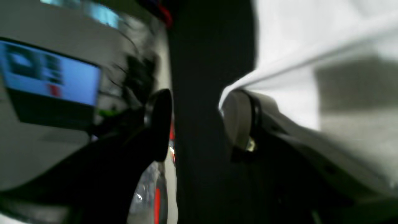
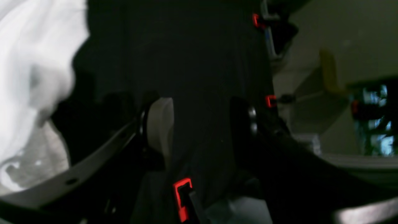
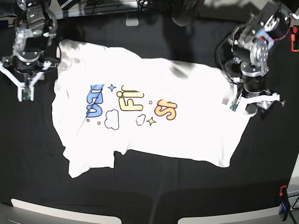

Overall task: Layout the t-shirt on the table in an organized manner, then fold the t-shirt properly
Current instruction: 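Grasp the shirt's shoulder edges again with both grippers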

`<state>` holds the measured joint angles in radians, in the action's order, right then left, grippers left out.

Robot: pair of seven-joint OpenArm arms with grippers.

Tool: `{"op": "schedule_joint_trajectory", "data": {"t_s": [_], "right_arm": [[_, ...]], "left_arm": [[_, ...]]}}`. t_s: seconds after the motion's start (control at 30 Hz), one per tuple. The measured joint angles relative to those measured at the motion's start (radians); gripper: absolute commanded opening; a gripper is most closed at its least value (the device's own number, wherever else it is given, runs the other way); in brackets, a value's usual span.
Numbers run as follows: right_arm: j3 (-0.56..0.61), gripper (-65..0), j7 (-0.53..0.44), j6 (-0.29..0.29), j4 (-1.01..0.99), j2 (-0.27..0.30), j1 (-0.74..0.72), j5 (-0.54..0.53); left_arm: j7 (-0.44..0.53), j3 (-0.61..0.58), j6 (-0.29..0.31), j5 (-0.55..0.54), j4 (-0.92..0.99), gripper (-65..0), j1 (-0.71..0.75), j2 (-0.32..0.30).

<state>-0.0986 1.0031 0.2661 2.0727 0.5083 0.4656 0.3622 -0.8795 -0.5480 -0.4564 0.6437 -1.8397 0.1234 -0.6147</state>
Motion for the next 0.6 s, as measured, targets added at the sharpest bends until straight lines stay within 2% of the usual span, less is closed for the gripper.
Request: {"op": "schedule_joint_trajectory", "data": {"t_s": [0.13,0.23,0.33,0.47,0.6], "right_arm": [[-0.004,-36.2,-0.011,-0.011,0.000,0.000,0.000,0.000],[-0.003,-36.2,-0.012,-0.011,0.000,0.001,0.000,0.000],[-0.002,-36.2,-0.012,-0.012,0.000,0.000,-0.001,0.000],[-0.002,-36.2,-0.012,-0.012,-0.001,0.000,-0.001,0.000],[-0.002,-36.3,-0.012,-0.012,-0.001,-0.003,-0.001,0.000]], "left_arm": [[0.102,-0.003,0.002,-0.023,-0.123,-40.1,0.070,0.005],[0.163,-0.002,0.020,-0.100,-0.138,-40.1,0.059,0.005],[0.198,-0.002,0.137,-0.174,-0.082,-40.1,0.014,0.003],[0.198,-0.005,0.228,-0.184,0.099,-40.1,-0.111,0.006],[0.101,-0.001,0.251,-0.185,0.214,-40.1,-0.229,0.014]]}}
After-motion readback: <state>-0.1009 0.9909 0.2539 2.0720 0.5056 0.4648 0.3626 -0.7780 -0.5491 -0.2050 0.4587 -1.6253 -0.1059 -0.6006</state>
